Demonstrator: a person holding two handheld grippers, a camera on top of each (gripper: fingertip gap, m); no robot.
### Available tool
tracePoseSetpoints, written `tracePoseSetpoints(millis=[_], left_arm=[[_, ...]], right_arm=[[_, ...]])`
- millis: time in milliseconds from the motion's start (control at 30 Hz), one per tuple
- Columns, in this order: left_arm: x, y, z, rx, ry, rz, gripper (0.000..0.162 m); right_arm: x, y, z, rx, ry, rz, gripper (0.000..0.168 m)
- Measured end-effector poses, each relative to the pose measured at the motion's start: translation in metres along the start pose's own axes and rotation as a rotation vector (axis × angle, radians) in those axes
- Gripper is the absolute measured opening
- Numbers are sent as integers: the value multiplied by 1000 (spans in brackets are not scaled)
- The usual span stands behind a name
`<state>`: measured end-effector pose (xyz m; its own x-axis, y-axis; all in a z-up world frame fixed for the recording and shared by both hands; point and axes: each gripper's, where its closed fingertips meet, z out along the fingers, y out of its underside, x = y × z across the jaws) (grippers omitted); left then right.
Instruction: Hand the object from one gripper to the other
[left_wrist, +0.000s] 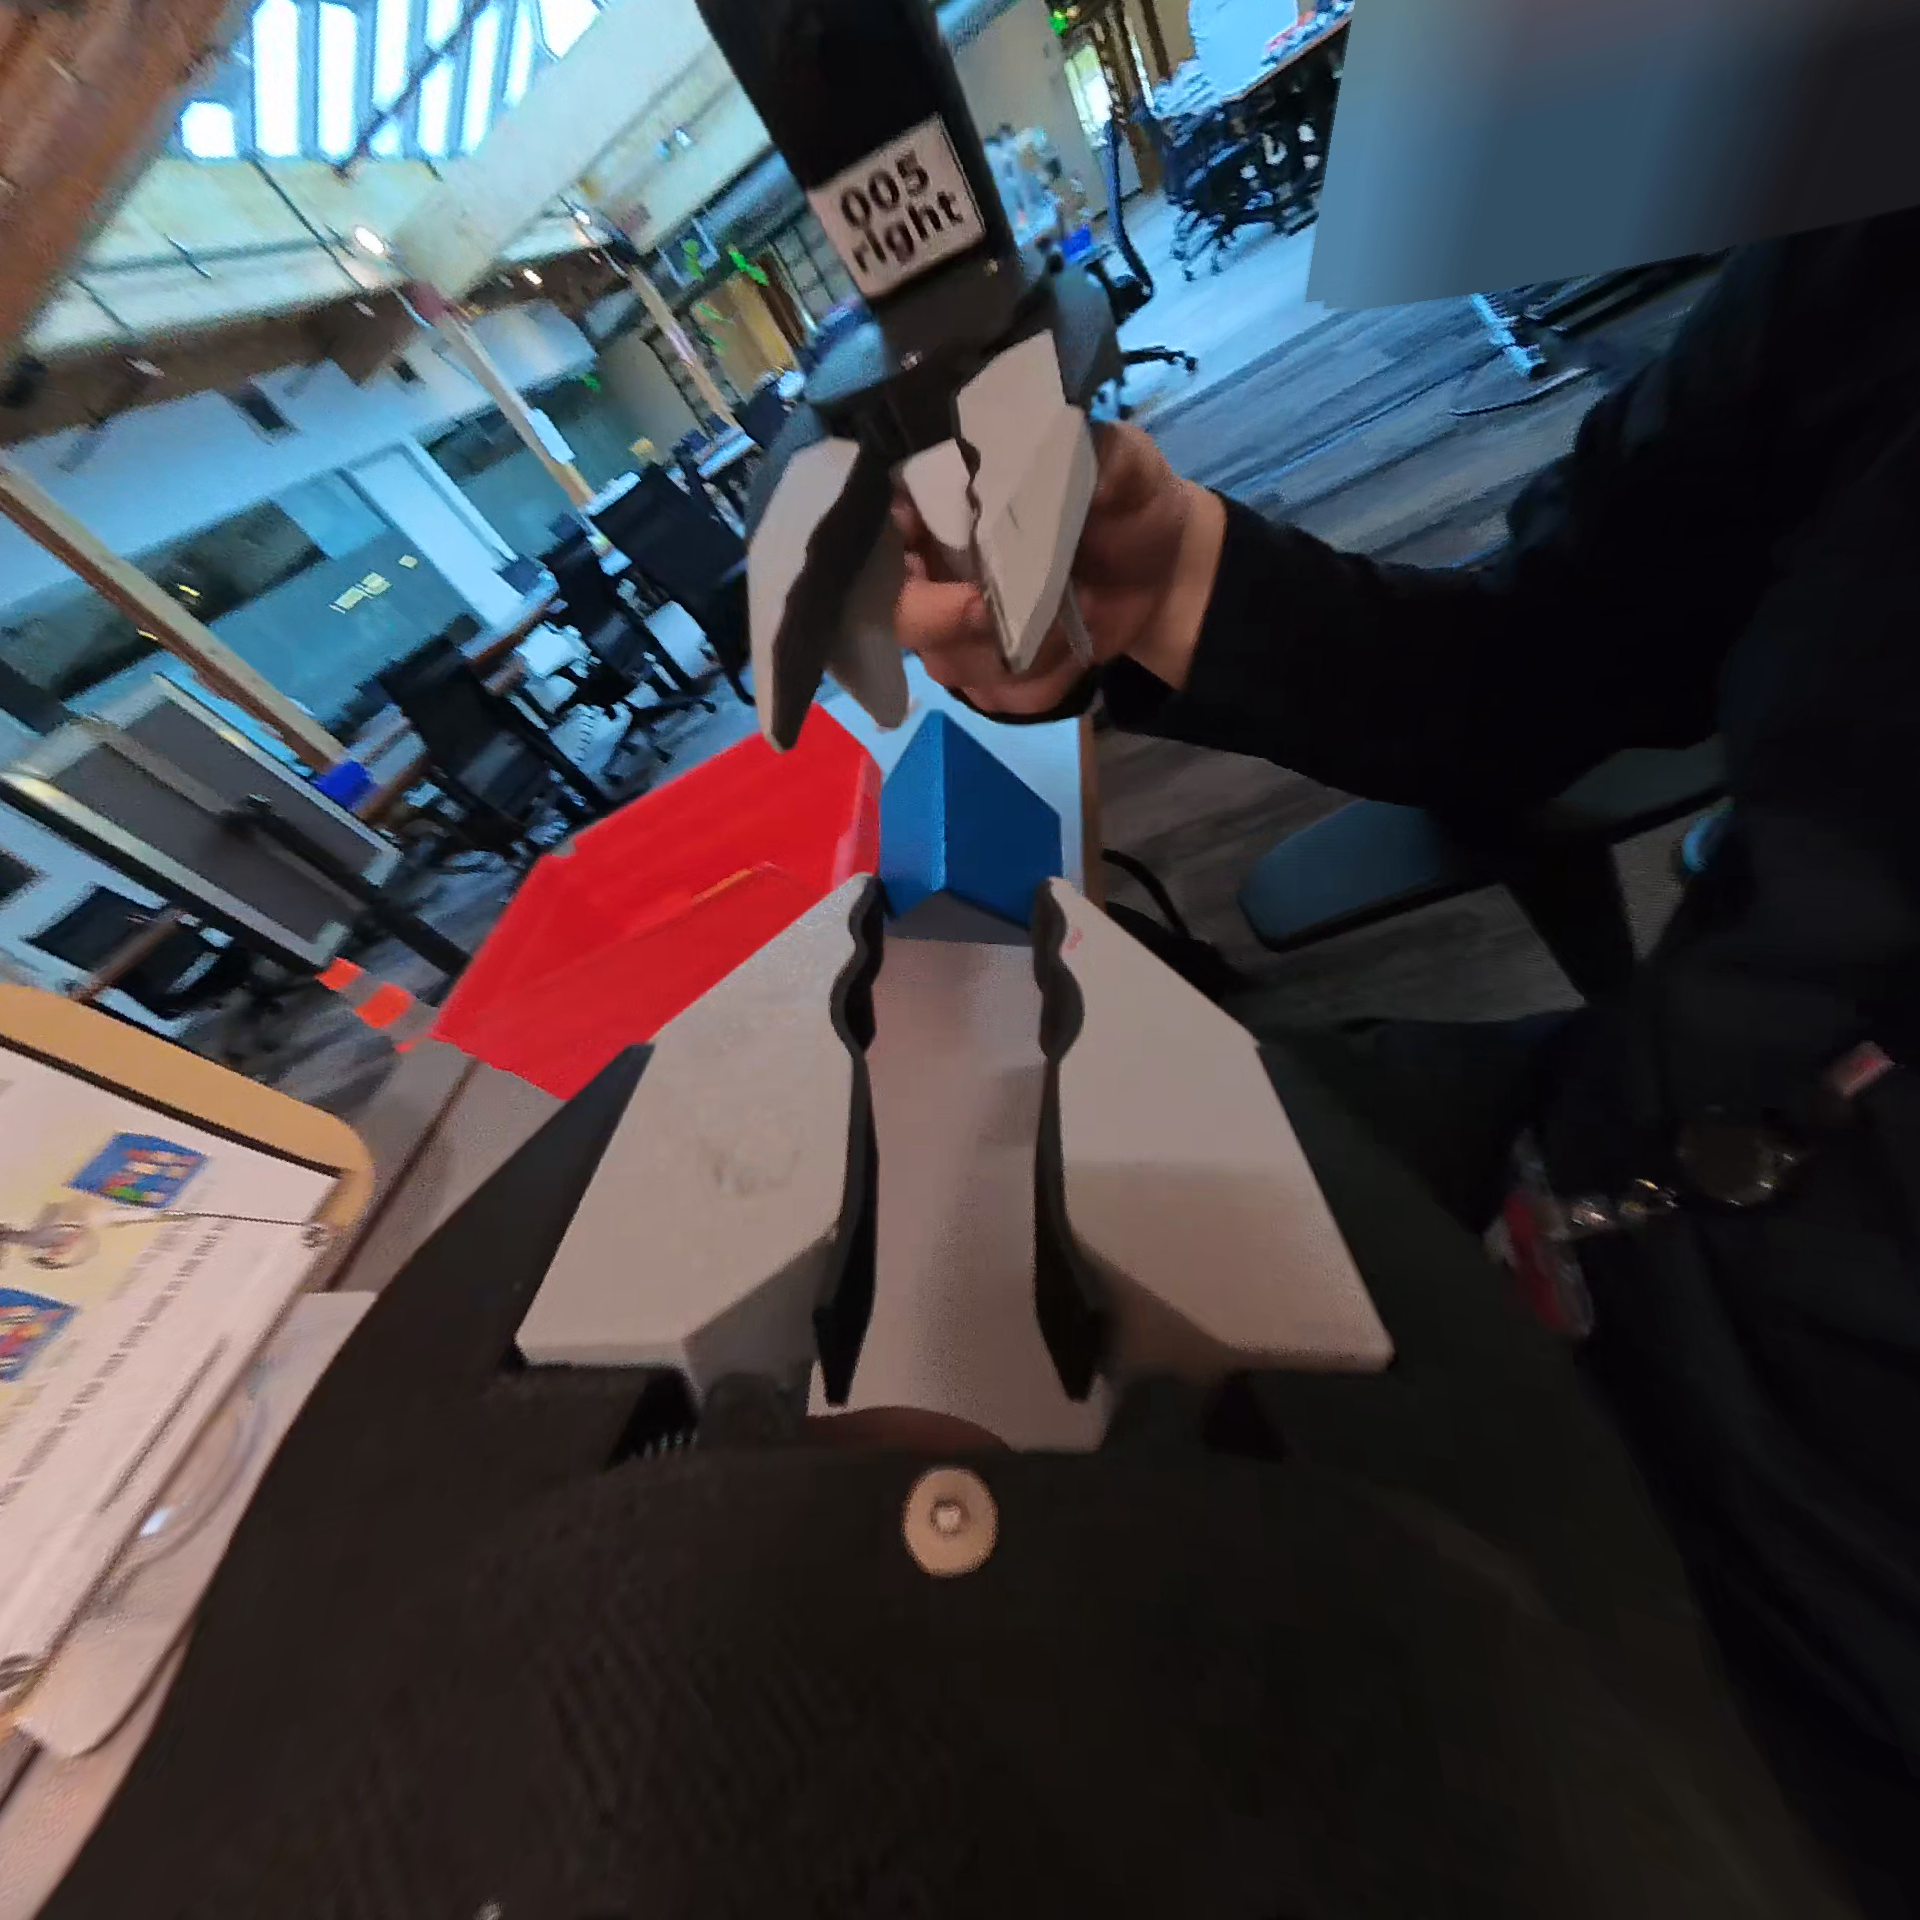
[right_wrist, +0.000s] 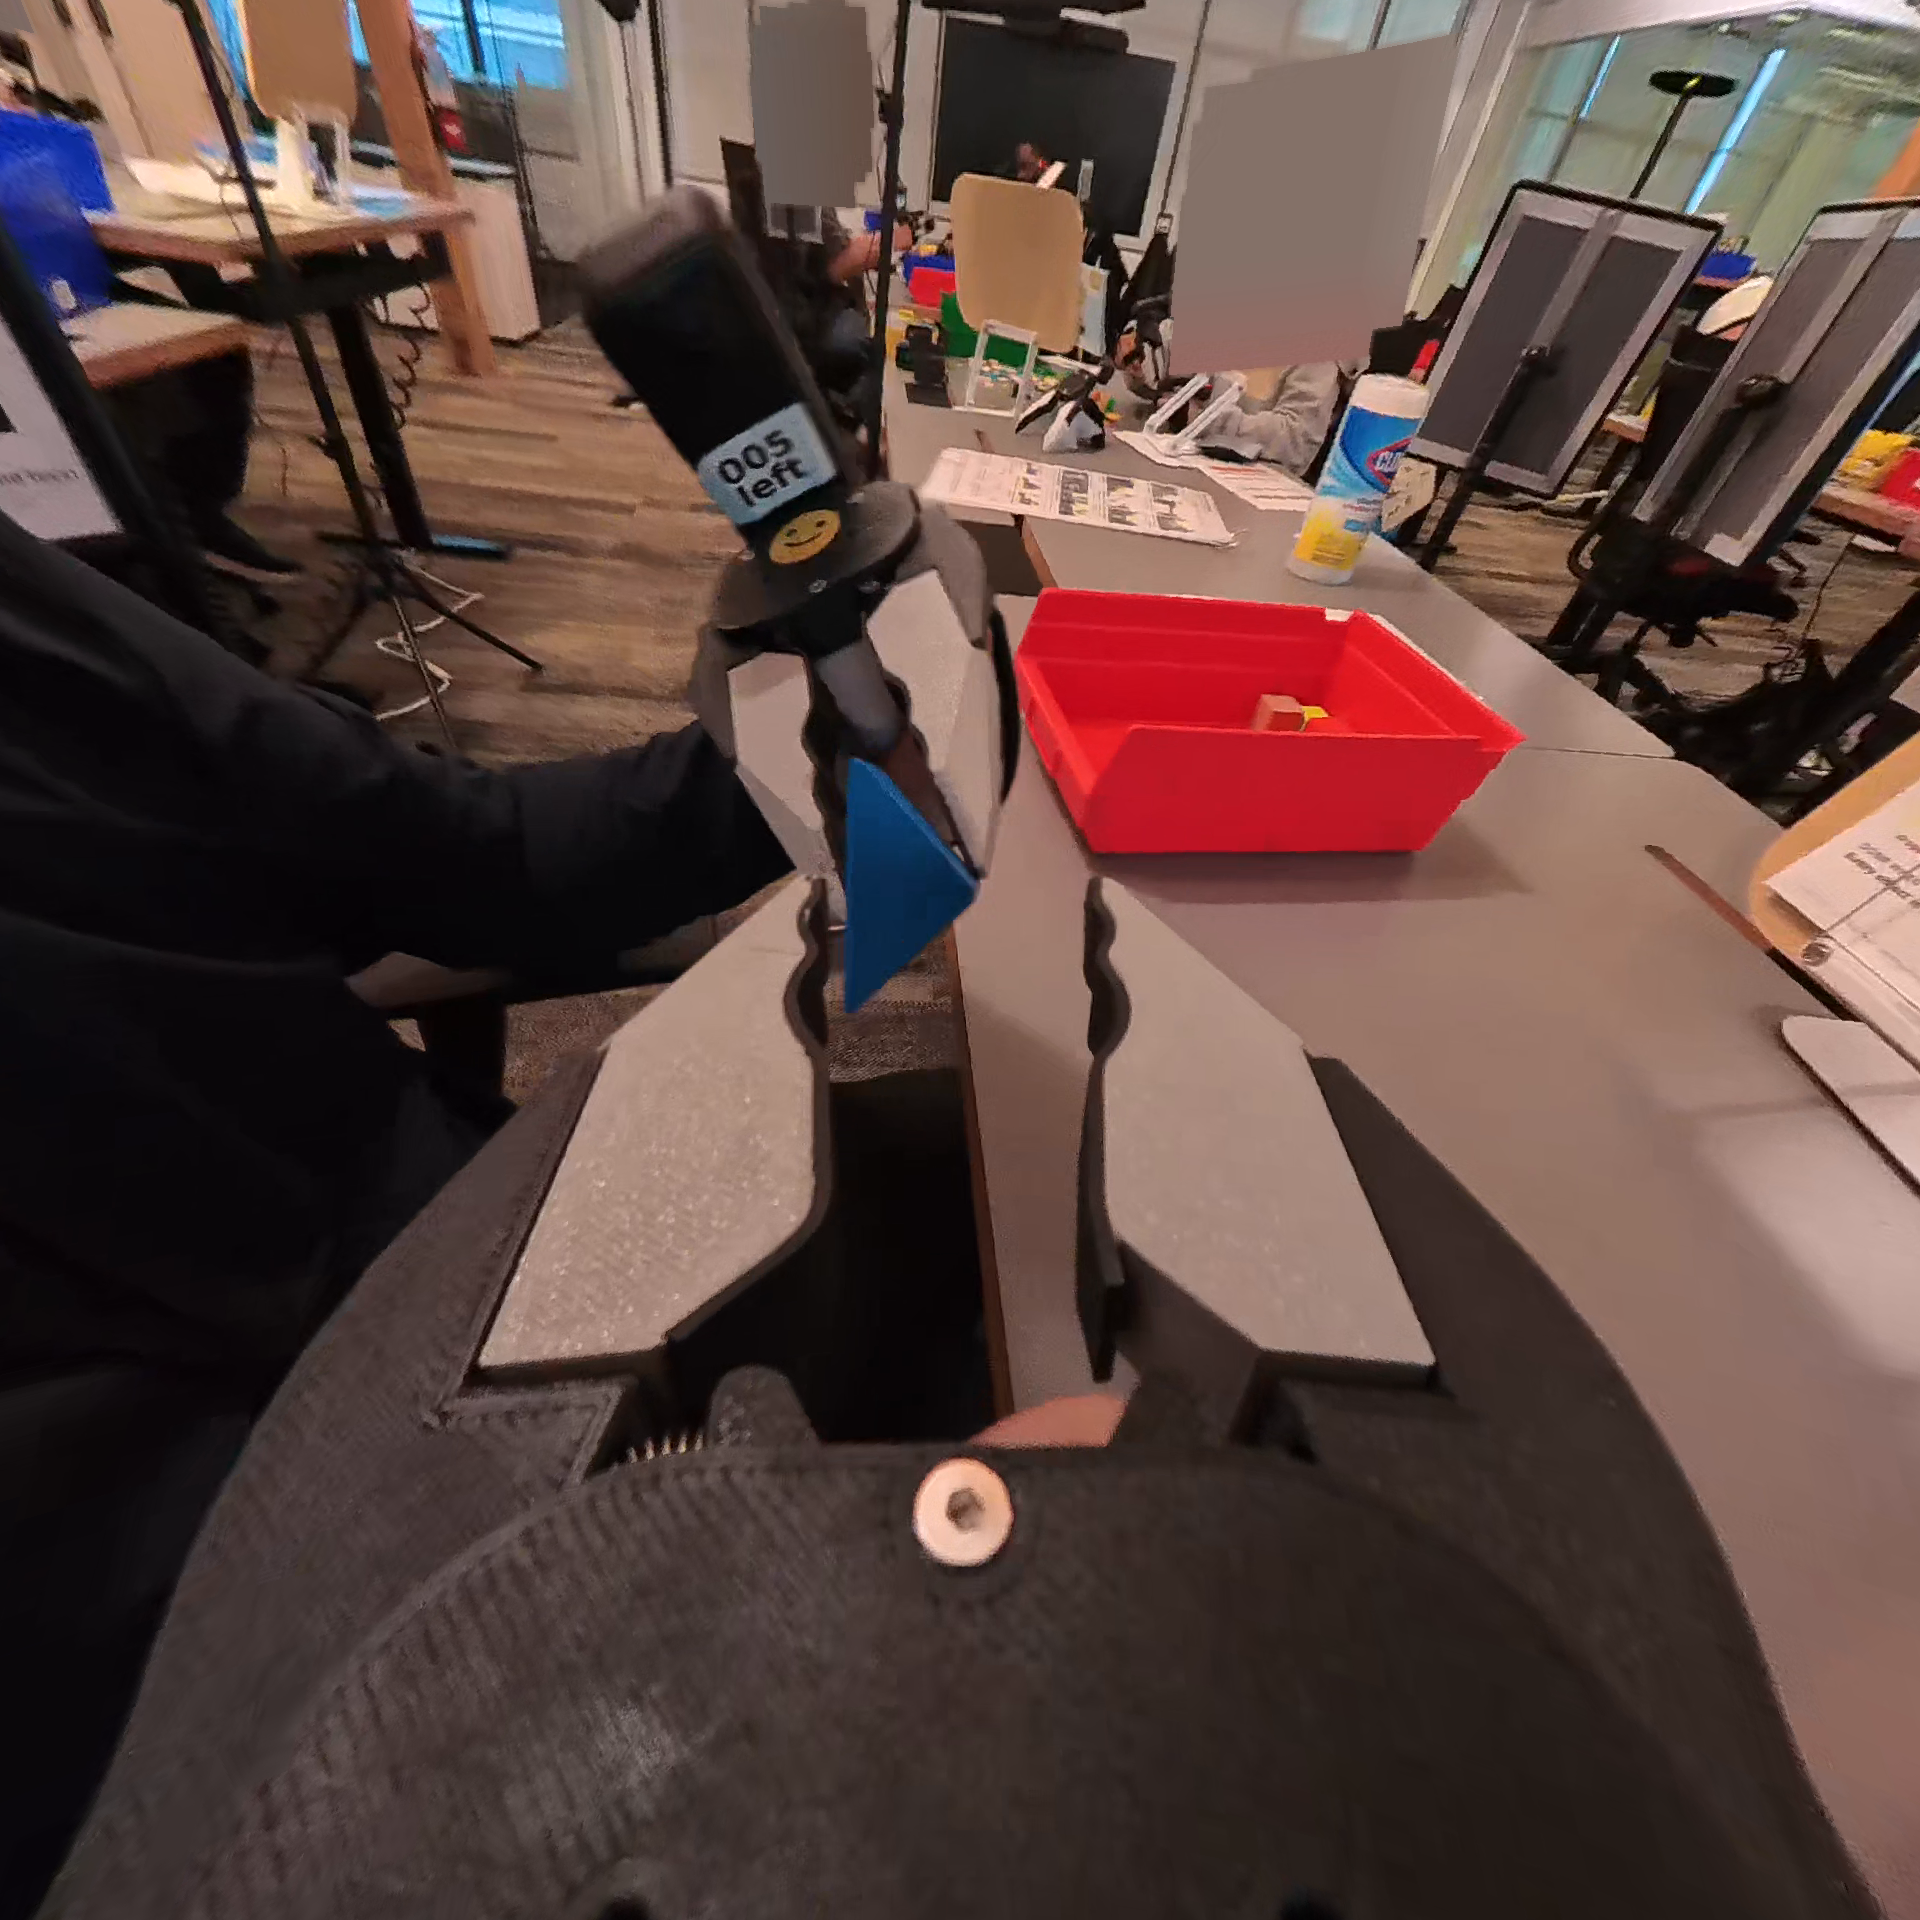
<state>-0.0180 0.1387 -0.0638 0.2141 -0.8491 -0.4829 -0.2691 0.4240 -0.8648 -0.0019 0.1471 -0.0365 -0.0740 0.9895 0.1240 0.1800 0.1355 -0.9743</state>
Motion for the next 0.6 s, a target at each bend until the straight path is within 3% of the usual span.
tracePoseSetpoints(millis=[233,400,600], left_arm=[[4,26,12,-65,71,-70,27],[5,33,12,-122,69,-60,27],[1,45,15,-183,68,-135,27]], right_arm=[[-1,28,24,-115,-48,38,48],[-1,42,32,-175,-61,19,24],[9,55,36,-268,62,-93,24]])
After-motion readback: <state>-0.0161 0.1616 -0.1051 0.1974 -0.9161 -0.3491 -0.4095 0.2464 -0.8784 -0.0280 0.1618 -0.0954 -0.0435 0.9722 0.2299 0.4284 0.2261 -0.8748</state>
